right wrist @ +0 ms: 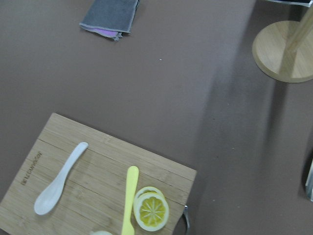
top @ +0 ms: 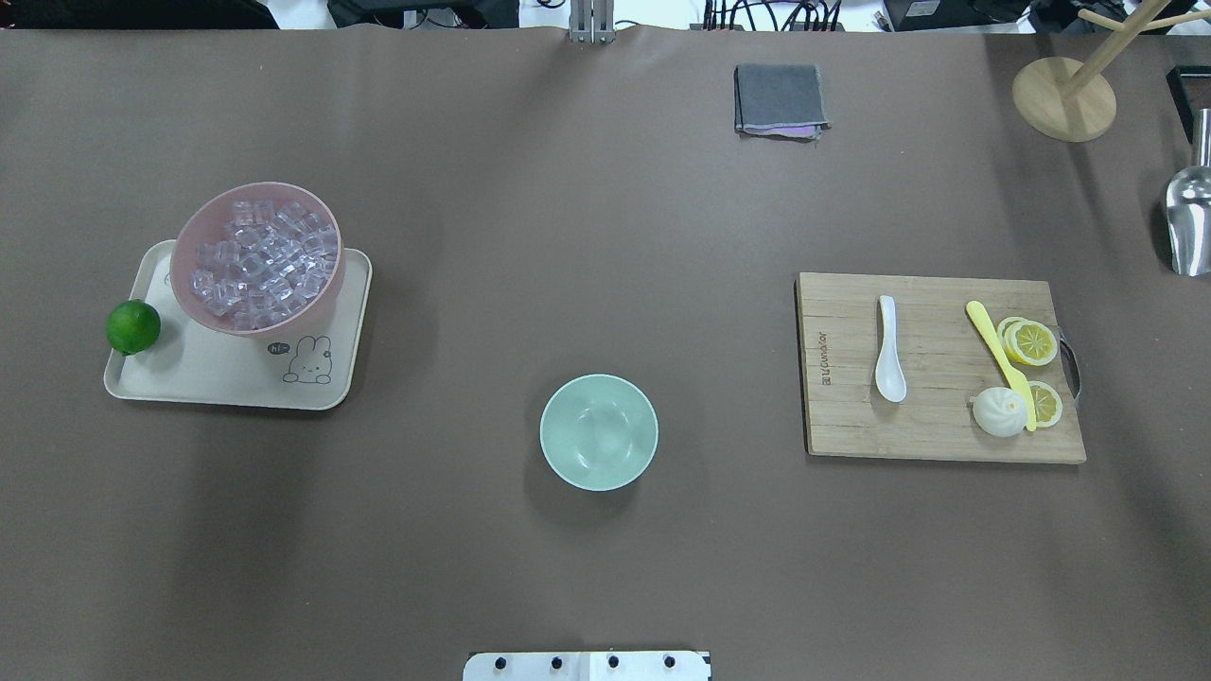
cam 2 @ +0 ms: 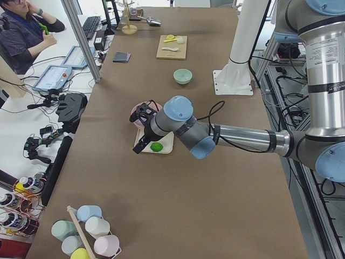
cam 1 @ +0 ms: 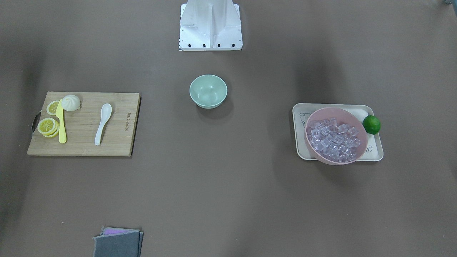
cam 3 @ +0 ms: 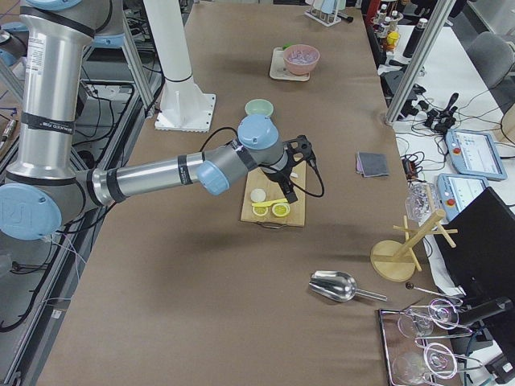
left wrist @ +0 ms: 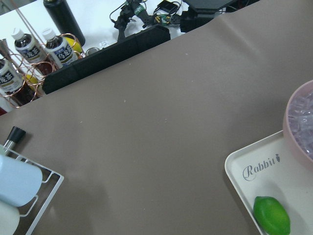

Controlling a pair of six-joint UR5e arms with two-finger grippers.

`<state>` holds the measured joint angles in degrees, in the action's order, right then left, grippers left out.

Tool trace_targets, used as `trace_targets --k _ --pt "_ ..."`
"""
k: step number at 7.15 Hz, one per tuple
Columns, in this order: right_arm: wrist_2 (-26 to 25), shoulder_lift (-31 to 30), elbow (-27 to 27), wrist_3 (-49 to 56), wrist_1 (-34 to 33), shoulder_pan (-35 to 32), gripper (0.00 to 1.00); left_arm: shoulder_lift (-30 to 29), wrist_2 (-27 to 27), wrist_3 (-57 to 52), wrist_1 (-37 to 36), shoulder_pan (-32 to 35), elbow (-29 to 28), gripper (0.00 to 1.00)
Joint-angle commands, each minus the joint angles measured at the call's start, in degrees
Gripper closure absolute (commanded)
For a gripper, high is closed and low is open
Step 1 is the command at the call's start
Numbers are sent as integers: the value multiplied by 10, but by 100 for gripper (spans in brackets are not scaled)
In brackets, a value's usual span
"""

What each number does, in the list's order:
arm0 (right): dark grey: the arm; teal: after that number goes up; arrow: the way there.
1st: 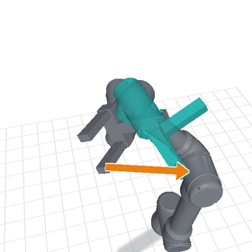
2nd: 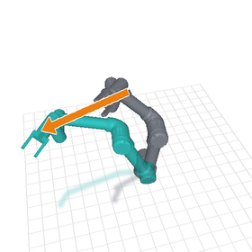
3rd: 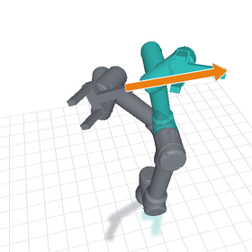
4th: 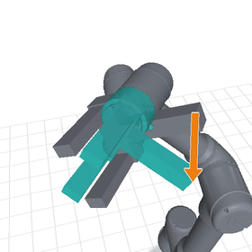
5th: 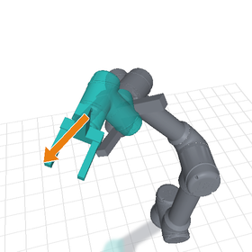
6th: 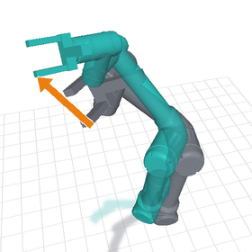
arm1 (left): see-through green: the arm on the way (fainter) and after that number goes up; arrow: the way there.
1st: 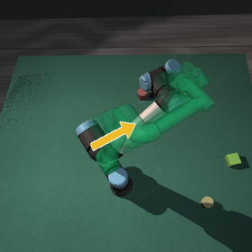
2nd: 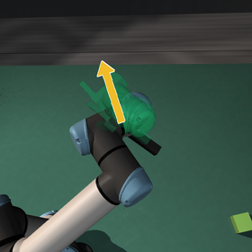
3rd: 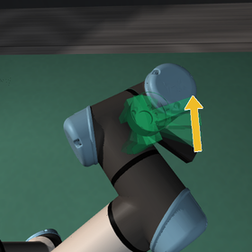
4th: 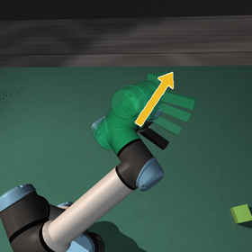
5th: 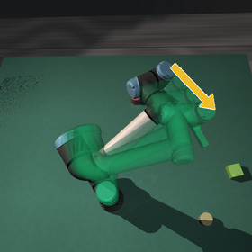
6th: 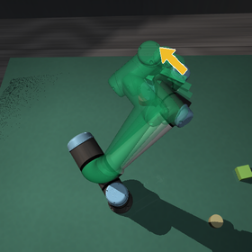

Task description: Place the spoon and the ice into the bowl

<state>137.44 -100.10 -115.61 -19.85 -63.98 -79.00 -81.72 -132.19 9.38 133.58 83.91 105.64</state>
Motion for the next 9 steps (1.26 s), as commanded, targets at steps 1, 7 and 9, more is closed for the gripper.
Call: trace_targets --k 1,7,9 --pt "-81 15 -46 -138 0 101 0 -66 7 27 11 -85 -1 3" --pt "-267 72 -46 -295 -4 288 0 -114 267 25 9 -336 -21 8" --pt "-269 71 -46 -300 -4 293 0 -113 267 11 10 -355 -31 20"
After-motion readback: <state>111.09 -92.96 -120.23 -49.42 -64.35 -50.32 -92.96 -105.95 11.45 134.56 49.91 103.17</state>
